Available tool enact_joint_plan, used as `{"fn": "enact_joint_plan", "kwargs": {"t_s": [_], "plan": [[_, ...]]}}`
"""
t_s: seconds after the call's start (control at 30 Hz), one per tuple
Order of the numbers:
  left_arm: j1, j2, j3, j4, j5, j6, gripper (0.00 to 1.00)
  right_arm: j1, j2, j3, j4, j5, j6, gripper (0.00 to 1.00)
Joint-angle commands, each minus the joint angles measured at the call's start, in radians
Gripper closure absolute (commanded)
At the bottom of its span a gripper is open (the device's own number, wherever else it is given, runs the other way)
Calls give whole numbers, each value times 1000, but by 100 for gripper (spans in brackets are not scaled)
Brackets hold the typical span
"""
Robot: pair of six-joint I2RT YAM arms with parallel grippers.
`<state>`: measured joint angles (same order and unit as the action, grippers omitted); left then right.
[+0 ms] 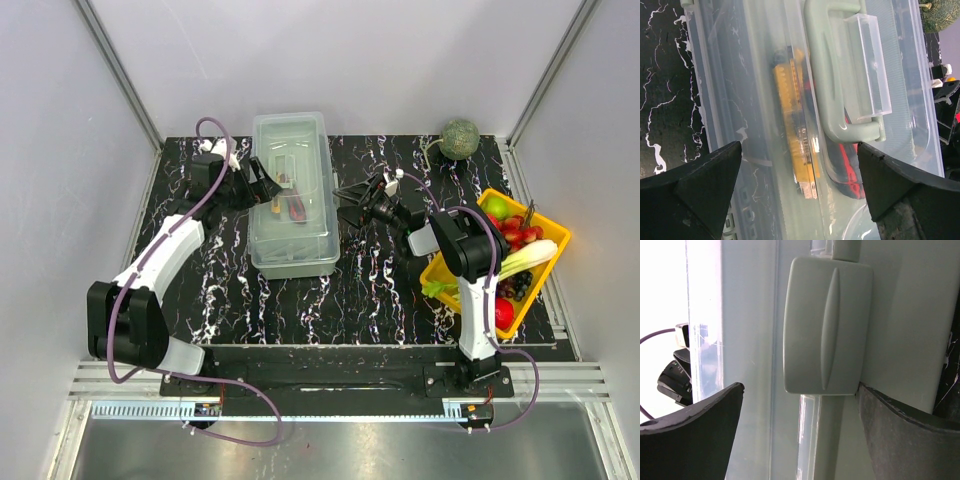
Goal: Pack the tool kit
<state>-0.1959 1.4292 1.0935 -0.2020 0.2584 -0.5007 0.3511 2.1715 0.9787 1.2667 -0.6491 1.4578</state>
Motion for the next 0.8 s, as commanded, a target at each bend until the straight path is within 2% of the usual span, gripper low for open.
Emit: {"fn": "enact_joint_plan", "kwargs": {"t_s": [0.0,0.2,0.33,0.53,0.7,0.77], "plan": [[-30,71,-6,-79,126,94,1,42,-44,66,283,-118,-39,5],[-30,85,2,-94,163,111,1,40,-75,66,217,-104,-80,15],[-30,96,2,-99,166,114,1,40,-136,45,79,-72,-145,21],[-31,109,2,-102,174,111,2,40,-220,32,-45,-37,-241,18],[-31,112,-1,-100,179,111,2,38,-216,51,-47,-35,-264,10],[-33,112,-3,-99,180,111,2,37,-202,63,-41,-43,-261,10]]}}
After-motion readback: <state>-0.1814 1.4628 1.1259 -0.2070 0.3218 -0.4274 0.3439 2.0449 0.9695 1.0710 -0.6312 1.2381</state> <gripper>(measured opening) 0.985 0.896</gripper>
